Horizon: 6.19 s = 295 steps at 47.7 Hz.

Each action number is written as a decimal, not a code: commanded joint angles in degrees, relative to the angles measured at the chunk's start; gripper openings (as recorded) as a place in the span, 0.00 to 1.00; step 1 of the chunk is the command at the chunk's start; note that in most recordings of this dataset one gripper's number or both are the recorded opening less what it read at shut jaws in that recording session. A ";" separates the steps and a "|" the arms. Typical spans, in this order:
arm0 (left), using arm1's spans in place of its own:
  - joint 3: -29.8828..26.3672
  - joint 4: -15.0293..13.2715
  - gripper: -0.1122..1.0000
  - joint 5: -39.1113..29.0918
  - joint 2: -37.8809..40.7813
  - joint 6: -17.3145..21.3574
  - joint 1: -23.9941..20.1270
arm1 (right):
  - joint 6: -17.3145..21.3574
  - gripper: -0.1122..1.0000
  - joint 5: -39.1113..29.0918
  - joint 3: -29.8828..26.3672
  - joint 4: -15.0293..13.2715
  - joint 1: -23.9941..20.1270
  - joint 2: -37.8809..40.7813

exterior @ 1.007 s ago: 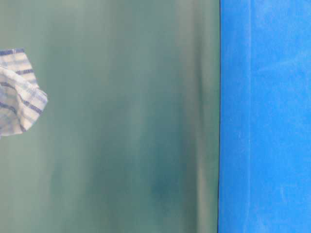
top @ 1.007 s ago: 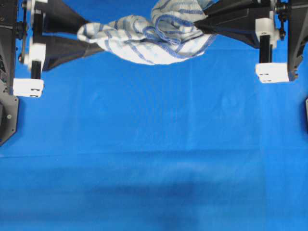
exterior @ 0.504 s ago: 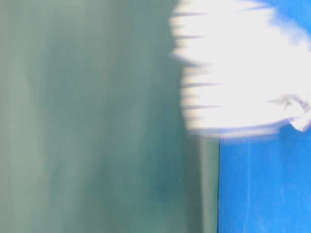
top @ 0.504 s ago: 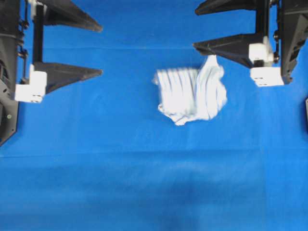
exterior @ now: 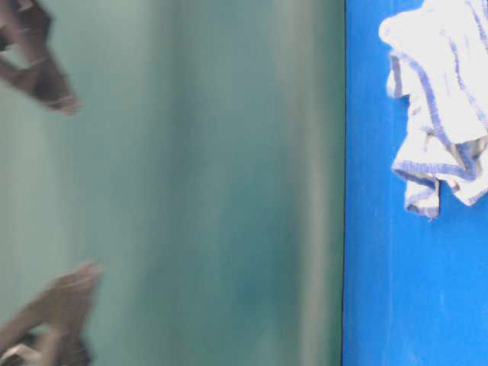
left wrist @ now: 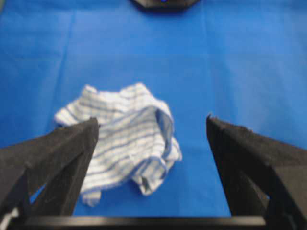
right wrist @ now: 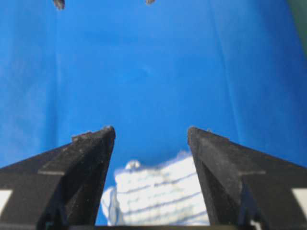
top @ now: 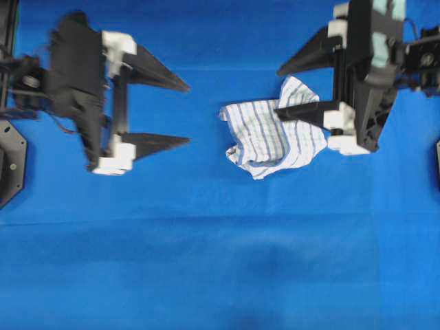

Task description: Lift the towel with both arms.

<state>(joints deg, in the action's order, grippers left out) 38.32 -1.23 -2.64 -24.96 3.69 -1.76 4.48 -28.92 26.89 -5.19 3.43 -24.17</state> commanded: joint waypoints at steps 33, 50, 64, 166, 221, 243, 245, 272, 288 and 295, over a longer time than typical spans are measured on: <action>0.79 -0.18 0.90 24.35 30.50 0.00 0.18 | 6.06 0.68 24.87 24.70 0.44 0.00 6.86; -3.87 -0.26 0.89 30.59 43.07 0.00 -0.18 | 6.06 0.68 29.97 26.46 0.62 0.35 16.88; -6.94 -0.44 0.55 25.84 46.05 0.09 -1.67 | 5.89 0.47 30.15 26.54 0.35 0.35 18.11; -31.55 0.09 0.17 -23.82 -5.01 5.10 -2.55 | 0.09 0.13 -2.02 -31.55 -6.24 -0.88 3.34; -25.66 -0.09 0.93 -21.97 -7.56 2.81 -2.55 | 0.97 0.69 -5.71 -31.03 -6.15 -0.97 5.89; -4.57 -0.18 0.93 -6.33 -3.25 -0.35 -1.76 | 6.33 0.69 -3.08 -9.93 -5.98 -0.97 5.54; -3.08 -0.26 0.93 -4.39 -2.29 -0.44 -1.76 | 7.03 0.69 -1.23 -7.47 -5.98 -0.97 5.45; 1.41 -0.26 0.93 12.30 21.36 -0.53 -1.05 | 14.50 0.69 12.57 18.63 -5.98 -0.44 6.24; -0.44 -0.26 0.93 18.37 34.54 -0.53 -0.53 | 14.94 0.69 23.12 28.21 -5.98 2.02 12.92; -1.32 -0.26 0.93 20.92 39.02 -0.53 -0.44 | 14.94 0.69 26.28 29.44 -5.98 2.90 16.61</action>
<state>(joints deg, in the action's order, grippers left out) 38.41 -1.41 16.61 13.27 3.16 -2.29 19.34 -4.31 56.34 -11.16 5.89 -8.53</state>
